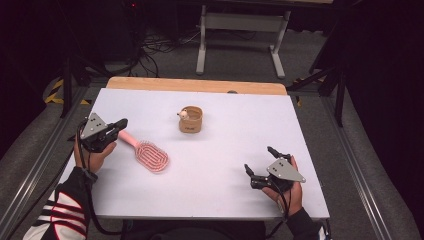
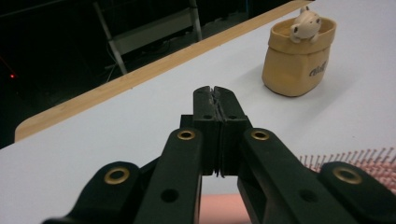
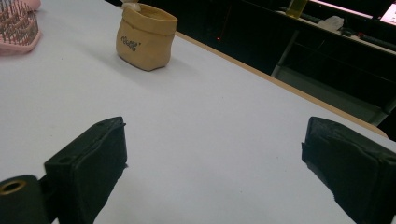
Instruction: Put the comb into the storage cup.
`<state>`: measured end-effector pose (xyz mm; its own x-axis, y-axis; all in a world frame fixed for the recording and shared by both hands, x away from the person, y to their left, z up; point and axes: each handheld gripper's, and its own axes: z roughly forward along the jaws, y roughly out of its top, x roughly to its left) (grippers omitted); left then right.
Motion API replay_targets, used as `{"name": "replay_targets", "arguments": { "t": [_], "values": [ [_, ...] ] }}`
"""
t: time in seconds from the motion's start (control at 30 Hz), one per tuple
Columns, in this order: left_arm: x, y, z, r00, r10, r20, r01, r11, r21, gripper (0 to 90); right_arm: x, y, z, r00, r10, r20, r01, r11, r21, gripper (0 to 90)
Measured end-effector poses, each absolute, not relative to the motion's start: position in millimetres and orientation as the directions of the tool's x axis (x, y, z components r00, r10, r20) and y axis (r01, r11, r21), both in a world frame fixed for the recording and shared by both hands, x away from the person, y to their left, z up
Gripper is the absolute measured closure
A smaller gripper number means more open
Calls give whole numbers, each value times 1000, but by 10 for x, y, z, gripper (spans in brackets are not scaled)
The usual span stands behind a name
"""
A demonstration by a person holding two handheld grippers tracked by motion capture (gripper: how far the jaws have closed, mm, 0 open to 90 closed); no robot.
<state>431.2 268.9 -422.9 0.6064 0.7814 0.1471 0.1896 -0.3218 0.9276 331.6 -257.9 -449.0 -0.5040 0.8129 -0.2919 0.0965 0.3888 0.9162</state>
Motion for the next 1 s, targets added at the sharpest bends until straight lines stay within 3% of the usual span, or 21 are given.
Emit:
{"name": "replay_targets", "arguments": {
  "t": [0.37,1.0],
  "values": [
    [4695,2516,-4381,594,788,161,308,-407,860,900,3323,-2571,-4504,-498,811,-308,109,411,905,80],
    [4861,2516,-4611,581,790,195,462,-517,721,900,3335,-2563,-4525,-519,797,-309,123,428,895,83]
  ]
}}
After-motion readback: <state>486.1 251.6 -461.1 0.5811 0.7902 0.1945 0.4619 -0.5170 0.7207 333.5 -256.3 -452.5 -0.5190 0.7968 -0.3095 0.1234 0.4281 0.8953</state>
